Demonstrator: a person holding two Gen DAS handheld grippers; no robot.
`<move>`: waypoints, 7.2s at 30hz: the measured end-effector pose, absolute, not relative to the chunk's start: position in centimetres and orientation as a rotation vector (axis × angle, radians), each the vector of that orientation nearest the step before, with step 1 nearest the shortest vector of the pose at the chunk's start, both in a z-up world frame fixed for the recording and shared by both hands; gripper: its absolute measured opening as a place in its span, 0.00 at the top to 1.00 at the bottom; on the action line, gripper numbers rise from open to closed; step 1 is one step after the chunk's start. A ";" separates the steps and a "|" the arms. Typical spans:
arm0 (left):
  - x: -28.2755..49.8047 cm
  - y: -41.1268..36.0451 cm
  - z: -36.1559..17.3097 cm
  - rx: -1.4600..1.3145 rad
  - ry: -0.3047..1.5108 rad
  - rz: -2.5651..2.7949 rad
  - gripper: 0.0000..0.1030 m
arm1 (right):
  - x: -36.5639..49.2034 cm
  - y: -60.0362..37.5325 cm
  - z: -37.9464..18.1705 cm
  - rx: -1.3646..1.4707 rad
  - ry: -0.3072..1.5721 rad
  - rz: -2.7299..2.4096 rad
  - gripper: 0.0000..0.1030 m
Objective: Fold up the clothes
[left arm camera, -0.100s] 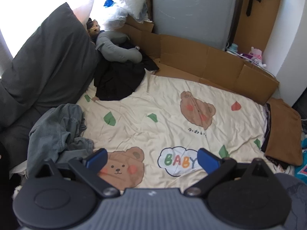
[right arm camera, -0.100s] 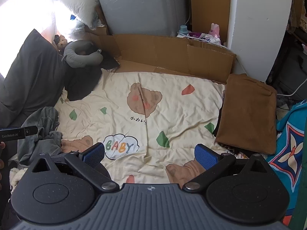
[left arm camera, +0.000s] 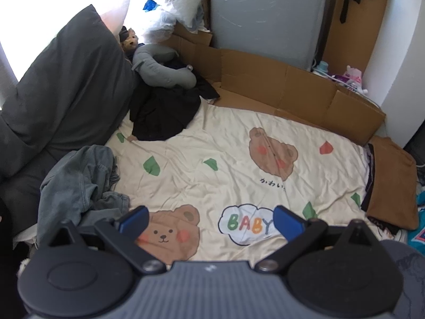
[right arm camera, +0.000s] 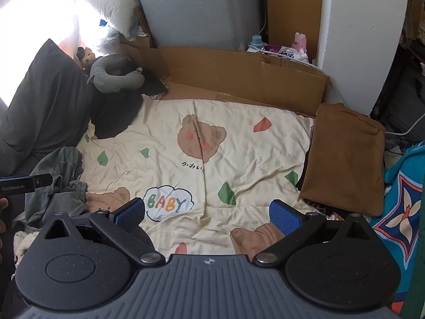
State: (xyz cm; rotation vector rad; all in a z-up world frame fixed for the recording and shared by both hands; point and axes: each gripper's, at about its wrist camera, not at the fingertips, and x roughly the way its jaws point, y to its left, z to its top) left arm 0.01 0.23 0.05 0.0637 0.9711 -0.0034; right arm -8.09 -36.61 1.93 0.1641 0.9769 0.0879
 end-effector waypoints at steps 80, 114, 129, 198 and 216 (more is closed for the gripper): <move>1.8 11.6 -0.5 0.041 1.014 0.056 0.04 | -6.0 -34.8 0.7 0.125 0.987 0.100 0.00; 7.5 31.6 -5.6 -0.146 1.008 0.278 0.06 | -1.5 -33.0 -2.2 0.222 0.916 0.036 0.00; 9.8 39.2 -13.1 -0.174 1.069 0.340 0.10 | 0.3 -30.1 -8.8 0.264 0.988 0.088 0.00; 14.1 21.3 -13.2 -0.195 1.095 -0.259 0.90 | 0.7 -30.2 -17.0 0.416 1.001 0.224 0.21; 18.5 10.0 -13.5 -0.184 1.053 -0.511 0.91 | 3.3 -30.8 -19.2 0.457 1.002 0.241 0.21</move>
